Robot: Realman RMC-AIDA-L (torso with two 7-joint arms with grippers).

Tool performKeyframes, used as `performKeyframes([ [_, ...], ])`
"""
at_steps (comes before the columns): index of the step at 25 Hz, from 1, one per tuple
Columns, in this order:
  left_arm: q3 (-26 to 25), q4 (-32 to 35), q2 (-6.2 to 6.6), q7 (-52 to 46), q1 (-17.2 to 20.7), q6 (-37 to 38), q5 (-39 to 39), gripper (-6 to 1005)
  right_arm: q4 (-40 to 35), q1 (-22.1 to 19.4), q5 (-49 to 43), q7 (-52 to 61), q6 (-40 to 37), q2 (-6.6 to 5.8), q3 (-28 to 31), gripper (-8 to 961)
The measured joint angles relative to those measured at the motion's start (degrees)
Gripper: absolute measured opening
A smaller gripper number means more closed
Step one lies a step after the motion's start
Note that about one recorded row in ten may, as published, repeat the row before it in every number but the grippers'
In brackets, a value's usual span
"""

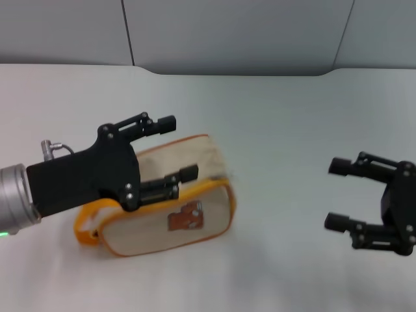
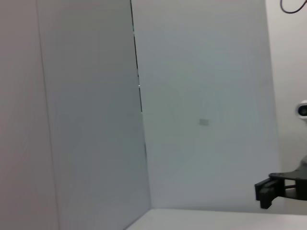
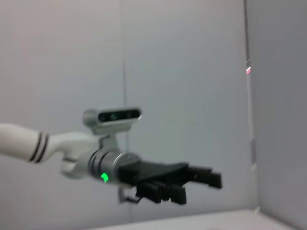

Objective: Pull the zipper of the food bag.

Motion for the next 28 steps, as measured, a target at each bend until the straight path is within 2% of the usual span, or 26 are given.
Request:
performKeyframes([
  [4, -2.5, 0.1, 0.05, -0.1, -0.4, 4.8, 3.9, 707, 0.5, 1.5, -3.4, 1.3, 0.1, -0.39, -0.8, 791],
  [6, -3.0, 0.4, 0.09, -0.2, -0.6, 5.8, 5.1, 819, 0.6, 1.7, -4.0, 1.5, 0.3, -0.36, -0.8, 791],
  [15, -3.9, 2.4, 0.24, -0.8, -0.2, 7.9, 8.8, 819, 0.5, 2.2, -4.2, 2.6, 0.3, -0.50, -1.3, 792],
  [28, -4.6, -0.2, 0.13, 0.4, -0.1, 8.3, 9.2, 818, 0.4, 2.3, -4.7, 2.6, 0.3, -0.28, -1.3, 791],
])
